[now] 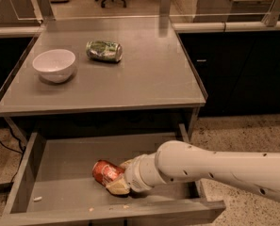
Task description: Place coke can into top drawer
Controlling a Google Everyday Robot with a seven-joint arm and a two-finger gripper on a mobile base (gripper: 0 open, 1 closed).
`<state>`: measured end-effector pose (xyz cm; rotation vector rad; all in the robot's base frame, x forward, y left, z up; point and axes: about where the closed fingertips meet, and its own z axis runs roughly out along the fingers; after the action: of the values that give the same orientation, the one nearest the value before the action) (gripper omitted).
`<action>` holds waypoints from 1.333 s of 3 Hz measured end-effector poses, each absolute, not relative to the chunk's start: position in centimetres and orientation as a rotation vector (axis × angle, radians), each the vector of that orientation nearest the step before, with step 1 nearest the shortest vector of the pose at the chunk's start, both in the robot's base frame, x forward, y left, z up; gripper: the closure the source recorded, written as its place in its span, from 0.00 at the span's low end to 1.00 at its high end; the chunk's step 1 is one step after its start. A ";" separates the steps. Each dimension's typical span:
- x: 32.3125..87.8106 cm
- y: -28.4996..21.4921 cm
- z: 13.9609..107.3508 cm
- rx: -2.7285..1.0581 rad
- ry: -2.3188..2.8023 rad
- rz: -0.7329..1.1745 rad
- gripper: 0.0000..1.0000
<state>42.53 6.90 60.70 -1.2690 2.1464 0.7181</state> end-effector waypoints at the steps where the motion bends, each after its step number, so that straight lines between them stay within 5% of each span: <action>1: 42.5 6.9 60.7 -1.269 2.146 0.718 0.59; 3: 42.5 6.9 60.7 -1.269 2.146 0.718 0.12; 4: 42.5 6.9 60.7 -1.269 2.146 0.718 0.00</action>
Offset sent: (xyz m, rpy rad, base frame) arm 0.0000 0.0000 0.0000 0.0000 0.0000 0.0000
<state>42.52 6.91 60.70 -1.2693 2.1463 0.7182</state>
